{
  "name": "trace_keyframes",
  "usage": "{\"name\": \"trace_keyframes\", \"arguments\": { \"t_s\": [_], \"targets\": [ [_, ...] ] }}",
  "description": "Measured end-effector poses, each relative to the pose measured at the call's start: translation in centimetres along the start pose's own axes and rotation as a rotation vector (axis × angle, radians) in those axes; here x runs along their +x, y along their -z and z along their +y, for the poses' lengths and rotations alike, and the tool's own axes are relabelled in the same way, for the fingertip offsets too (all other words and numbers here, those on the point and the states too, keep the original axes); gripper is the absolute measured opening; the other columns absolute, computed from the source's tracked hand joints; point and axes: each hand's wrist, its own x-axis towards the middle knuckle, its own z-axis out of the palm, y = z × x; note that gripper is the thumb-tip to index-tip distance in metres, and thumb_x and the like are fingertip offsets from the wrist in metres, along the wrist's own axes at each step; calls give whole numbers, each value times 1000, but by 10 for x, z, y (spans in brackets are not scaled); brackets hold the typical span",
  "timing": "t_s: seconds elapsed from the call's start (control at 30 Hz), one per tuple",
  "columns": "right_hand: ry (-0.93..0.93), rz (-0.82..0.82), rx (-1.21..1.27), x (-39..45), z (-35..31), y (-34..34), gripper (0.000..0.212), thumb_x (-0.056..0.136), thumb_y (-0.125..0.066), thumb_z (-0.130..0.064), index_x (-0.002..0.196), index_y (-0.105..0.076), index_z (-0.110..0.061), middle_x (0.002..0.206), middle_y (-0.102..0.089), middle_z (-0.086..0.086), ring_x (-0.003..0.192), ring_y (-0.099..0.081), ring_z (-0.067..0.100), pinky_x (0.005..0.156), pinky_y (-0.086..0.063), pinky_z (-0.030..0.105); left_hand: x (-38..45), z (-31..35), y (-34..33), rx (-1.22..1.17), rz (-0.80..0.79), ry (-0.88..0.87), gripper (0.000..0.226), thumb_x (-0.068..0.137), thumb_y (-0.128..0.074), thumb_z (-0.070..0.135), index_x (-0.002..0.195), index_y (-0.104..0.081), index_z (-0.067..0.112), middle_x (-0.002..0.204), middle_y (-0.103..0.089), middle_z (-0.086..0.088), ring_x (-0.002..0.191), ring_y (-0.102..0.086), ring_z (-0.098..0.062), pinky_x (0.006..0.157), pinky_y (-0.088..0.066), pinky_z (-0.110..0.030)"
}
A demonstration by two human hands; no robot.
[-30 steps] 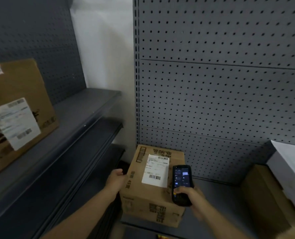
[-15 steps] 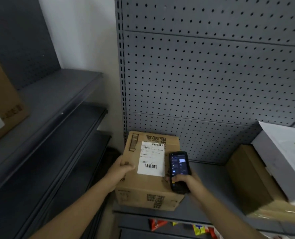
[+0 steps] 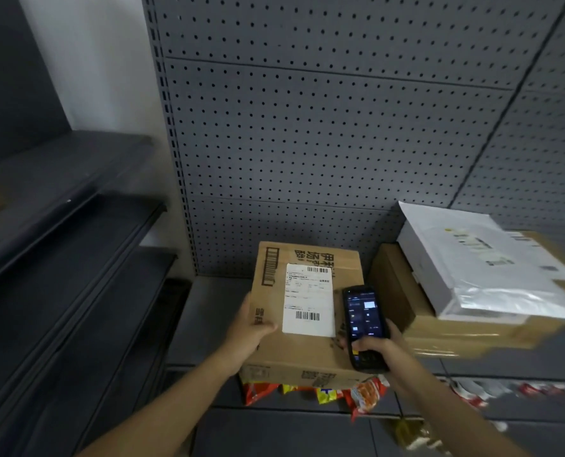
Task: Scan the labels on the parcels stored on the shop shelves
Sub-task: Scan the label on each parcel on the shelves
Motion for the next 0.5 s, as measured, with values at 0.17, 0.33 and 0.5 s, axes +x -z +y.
{"name": "trace_keyframes", "arguments": {
  "t_s": [0.17,0.33,0.5],
  "targets": [
    [5,-46,-40,-37,15,52,83,51,-73,6,127,-45,-8,85,-77,7,67,-74,14,52,-54,25,-34,-7,-62,94,59,-71,63,78,-71,3,126,-45,35,119,-61,12,112,-56,-4,88,-47,-27],
    [-40,-43,-52,-50,32,84,78,61,-73,11,129,-43,-14,92,-70,4,64,-72,12,57,-50,28,-46,-27,-98,162,91,-45,72,70,-77,14,130,-45,37,127,-56,12,121,-51,-9,102,-45,-42],
    [-74,-40,-63,-45,45,92,71,71,-67,16,131,-42,-14,94,-72,4,70,-72,11,62,-52,28,-53,-55,-106,162,119,46,91,65,-79,33,143,-31,33,140,-46,6,129,-45,-16,107,-40,-51]
  ]
}}
